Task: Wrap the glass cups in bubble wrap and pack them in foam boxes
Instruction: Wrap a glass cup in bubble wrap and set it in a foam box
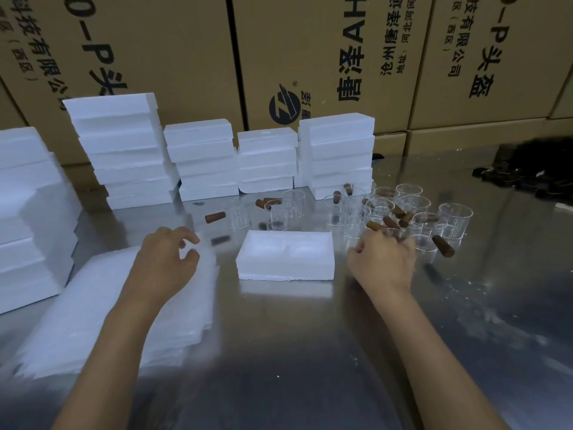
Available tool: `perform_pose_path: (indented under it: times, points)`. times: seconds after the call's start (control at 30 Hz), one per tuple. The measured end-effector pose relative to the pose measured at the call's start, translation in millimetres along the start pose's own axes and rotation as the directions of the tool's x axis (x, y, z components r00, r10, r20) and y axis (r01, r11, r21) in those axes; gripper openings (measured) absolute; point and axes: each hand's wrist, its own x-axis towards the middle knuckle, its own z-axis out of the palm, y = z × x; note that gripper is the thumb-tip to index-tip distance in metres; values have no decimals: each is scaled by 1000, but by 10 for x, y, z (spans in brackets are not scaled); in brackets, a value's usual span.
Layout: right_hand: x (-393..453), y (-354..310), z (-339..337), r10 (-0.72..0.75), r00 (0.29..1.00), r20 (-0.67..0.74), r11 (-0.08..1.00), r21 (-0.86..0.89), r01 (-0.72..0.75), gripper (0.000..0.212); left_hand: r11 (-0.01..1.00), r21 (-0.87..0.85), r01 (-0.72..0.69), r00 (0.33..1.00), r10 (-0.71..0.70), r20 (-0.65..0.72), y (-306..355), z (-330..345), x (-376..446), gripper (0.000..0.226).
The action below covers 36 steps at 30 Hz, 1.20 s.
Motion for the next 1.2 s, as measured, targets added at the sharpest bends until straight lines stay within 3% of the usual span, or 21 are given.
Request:
perform_pose_path:
  times: [0.07, 0.2, 0.27, 0.37, 0.47, 0.57, 0.67, 0.77, 0.87, 1.03, 1.1, 1.2]
  points:
    - [-49, -59, -17, -31, 999, -20, 998, 62, 32, 16, 997, 29, 69, 997, -70, 39, -37, -49, 8, 5]
    - [-88, -41, -72, 44, 999, -22, 995, 91, -41, 35, 972, 42, 231, 941, -234, 245, -89, -138, 6, 31]
    - [-90, 23, -105, 109, 994, -12, 992, 68, -108, 32, 963, 69, 262, 919, -270, 287, -95, -165, -1, 39]
    - [-101, 136, -144, 186, 982, 20, 982, 37, -187, 34, 958, 44, 284, 912, -284, 295, -104, -194, -4, 40]
    - [-96, 225, -145, 239, 965, 105, 968, 60, -246, 43, 958, -23, 287, 913, -266, 311, -133, -195, -2, 26]
    - [-78, 278, -123, 251, 957, 149, 941, 193, -277, 39, 963, -104, 249, 945, -218, 242, -129, -208, 8, 15]
    - [-58, 273, -114, 188, 976, 114, 897, 385, -218, 46, 954, -229, 192, 975, -159, 157, -46, -239, 9, 15]
    - [-78, 124, -120, 69, 992, 107, 768, 629, -121, 47, 922, -361, 138, 986, -93, 139, 106, -216, -22, 16]
    - [-179, -140, -149, -23, 987, 158, 439, 889, -132, 35, 900, -430, 76, 991, -19, 134, 273, -163, -76, 17]
    - [-410, -368, -304, -257, 959, 122, 96, 990, -101, 25, 921, -390, 4, 969, 93, 230, 441, -48, -168, 25]
    - [-482, -412, -334, -375, 919, 121, 31, 992, -118, 29, 931, -366, 0, 959, 103, 263, 487, 24, -185, 23]
    - [-529, -460, -306, -466, 878, 108, 84, 993, -77, 31, 947, -322, 1, 953, 97, 288, 533, 88, -202, 25]
